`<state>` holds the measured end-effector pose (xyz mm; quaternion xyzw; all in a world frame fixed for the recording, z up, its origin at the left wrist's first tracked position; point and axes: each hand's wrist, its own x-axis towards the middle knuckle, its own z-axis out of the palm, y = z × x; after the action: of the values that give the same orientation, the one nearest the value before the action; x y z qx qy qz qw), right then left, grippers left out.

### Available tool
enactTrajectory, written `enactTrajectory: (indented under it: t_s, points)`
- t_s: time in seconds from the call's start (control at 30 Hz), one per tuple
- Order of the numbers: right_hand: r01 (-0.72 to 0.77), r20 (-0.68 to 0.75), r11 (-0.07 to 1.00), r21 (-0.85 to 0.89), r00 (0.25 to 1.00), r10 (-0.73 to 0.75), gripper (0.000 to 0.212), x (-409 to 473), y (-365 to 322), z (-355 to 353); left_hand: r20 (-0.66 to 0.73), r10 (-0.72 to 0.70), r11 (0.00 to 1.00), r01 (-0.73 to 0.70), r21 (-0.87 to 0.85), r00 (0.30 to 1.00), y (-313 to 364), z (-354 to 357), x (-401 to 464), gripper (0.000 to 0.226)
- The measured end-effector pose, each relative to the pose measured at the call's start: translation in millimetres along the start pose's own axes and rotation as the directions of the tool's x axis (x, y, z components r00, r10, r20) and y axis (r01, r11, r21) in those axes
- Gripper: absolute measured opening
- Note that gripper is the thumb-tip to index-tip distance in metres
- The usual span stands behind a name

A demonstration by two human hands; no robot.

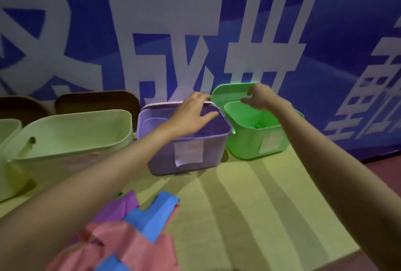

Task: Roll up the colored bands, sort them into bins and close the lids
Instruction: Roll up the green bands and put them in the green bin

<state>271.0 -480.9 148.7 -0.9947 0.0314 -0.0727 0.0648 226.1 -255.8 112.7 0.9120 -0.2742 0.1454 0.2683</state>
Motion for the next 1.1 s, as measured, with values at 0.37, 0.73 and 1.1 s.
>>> enactTrajectory:
  t_s: [0.37,0.73,1.1]
  points:
    - [0.391,-0.208,0.913,0.113,0.908,-0.363,0.073,-167.4,-114.0,52.2,-0.060,-0.042,0.980,0.053,0.194,0.997,-42.0,-67.7,-174.0,0.070]
    - [0.576,-0.243,0.733,0.362,0.817,-0.523,0.079,-275.3,-193.1,103.0,-0.127,-0.332,0.927,0.349,0.141,0.935,-84.9,-101.0,-356.1,0.070]
    - [0.693,0.096,0.530,0.488,0.561,-0.822,0.057,-324.5,-243.0,148.8,-0.230,-0.440,0.892,0.453,0.004,0.868,-87.8,-91.6,-451.5,0.056]
